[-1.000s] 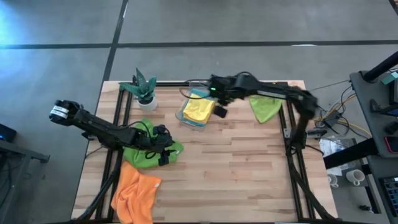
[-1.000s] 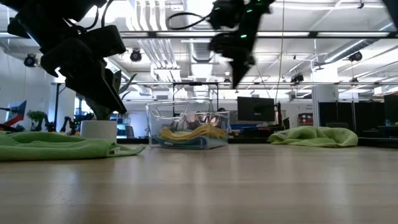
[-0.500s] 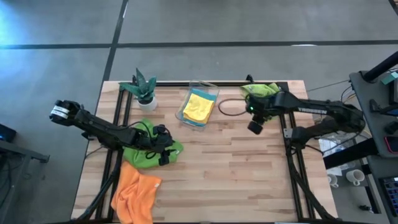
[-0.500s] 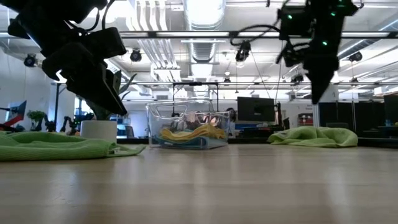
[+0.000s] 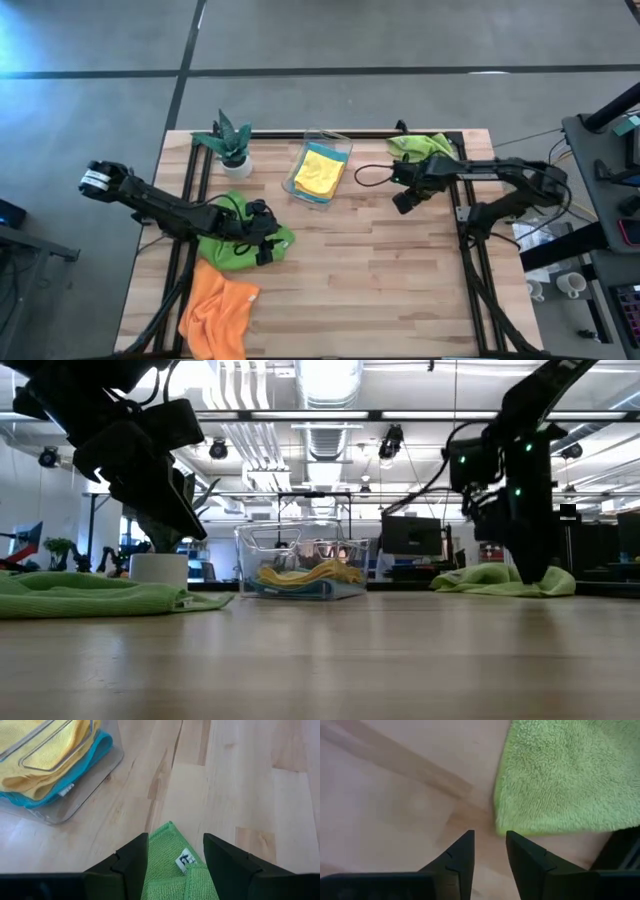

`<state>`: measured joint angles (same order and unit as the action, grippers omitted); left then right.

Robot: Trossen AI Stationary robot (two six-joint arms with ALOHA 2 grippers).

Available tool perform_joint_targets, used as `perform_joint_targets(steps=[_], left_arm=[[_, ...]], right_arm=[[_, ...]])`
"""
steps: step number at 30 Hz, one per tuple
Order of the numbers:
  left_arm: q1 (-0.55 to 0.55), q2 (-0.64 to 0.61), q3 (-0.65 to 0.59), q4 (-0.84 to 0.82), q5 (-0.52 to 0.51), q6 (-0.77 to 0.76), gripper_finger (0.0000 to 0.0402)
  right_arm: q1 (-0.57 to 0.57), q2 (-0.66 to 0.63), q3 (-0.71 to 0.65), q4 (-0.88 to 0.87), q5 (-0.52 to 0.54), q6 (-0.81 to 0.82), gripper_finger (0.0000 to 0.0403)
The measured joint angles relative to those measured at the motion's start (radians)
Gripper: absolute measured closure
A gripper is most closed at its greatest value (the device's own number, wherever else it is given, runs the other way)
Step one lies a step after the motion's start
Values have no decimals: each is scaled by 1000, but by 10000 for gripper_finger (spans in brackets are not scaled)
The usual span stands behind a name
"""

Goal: Fold microfiber towels
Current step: Fold the light green microfiber cloth

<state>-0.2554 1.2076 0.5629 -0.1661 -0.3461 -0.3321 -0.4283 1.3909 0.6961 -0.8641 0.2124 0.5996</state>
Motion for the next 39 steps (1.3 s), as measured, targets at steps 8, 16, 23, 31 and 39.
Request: perform_joint_targets(steps=[8,16,23,31,39], left_arm=[[0,0,0,-1,1,-1,227],[0,0,0,-1,1,27,227],[0,-1,19,1,1,24,227],[0,5,36,234,1,63,227],[-13,193,57,634,162,127,227]], right_arm=[[-70,85,17,16,16,-68,302],[-114,125,16,22,-10,-112,331],[-132,149,26,29,-55,-214,378],[75,-63,108,-106,-221,-215,393],[564,-300,131,-52,-376,-43,394]])
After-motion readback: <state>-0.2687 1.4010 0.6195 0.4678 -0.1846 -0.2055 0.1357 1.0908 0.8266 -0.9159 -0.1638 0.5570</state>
